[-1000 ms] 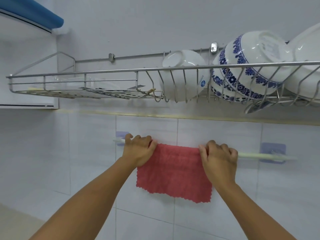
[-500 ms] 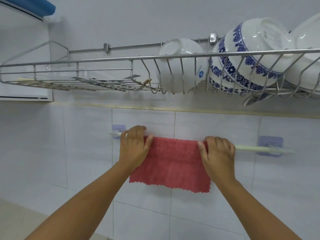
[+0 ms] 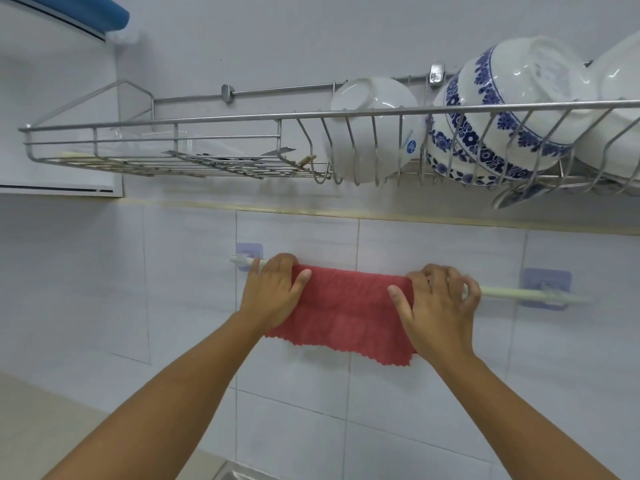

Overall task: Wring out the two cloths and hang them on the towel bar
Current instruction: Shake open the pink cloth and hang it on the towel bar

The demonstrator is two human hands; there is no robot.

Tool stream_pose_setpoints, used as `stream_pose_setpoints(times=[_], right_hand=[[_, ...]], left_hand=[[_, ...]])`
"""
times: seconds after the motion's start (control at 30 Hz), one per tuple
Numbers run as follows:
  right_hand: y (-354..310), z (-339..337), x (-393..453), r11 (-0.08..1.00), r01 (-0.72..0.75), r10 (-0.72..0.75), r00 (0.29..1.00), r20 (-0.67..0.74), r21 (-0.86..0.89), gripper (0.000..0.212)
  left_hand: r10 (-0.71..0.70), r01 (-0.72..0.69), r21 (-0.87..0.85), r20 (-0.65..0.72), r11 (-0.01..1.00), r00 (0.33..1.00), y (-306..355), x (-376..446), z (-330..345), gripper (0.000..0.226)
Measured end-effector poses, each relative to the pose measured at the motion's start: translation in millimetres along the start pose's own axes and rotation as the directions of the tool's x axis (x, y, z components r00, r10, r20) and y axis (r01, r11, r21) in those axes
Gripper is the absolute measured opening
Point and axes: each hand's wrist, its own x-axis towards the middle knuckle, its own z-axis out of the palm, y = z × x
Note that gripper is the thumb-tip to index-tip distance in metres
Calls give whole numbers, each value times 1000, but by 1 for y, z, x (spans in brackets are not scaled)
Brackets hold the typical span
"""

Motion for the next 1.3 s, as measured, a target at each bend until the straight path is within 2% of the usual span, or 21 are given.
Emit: stream_pose_setpoints(times=[0.1, 0.17, 0.3, 0.43, 0.67, 0.83, 1.0, 1.13, 1.2, 1.3], right_hand=[[0, -3, 5, 999, 11, -10, 1000, 13, -40, 56], [2, -4, 8, 999, 10, -8, 999, 32, -53, 56], [7, -4, 8, 1000, 22, -22, 999, 29, -11, 50], [10, -3, 5, 993, 27, -30, 999, 21, 117, 52], [25, -8, -5, 954, 129, -141, 990, 23, 270, 52], [25, -10, -7, 949, 110, -113, 994, -7, 296, 45], [6, -15, -8, 969, -11, 20, 999, -36, 246, 32], [-11, -8, -13, 990, -1, -8, 998, 63, 142, 53], [-13, -4, -16, 995, 11, -17, 998, 67, 94, 61], [-9, 0, -21, 999, 45, -46, 998, 36, 29, 63]], left_hand=[[9, 9, 188, -92, 982, 996, 1, -2, -3, 41], [25, 2, 217, -122, 976, 992, 7, -11, 0, 47], [-15, 18, 157, -16, 987, 1000, 9, -13, -1, 59], [-69, 59, 87, 114, 994, 991, 4, 3, -8, 57], [-17, -21, 201, 183, 979, 983, -4, -14, -8, 73], [17, -57, 237, 168, 970, 986, -6, -19, -17, 87], [-18, -19, 212, 170, 977, 985, 8, -26, -15, 83], [-121, 110, 67, 207, 992, 971, 19, -25, -5, 69], [-131, 122, 54, 216, 991, 968, 17, -26, -2, 69], [-106, 93, 67, 211, 993, 972, 10, -28, 3, 72]])
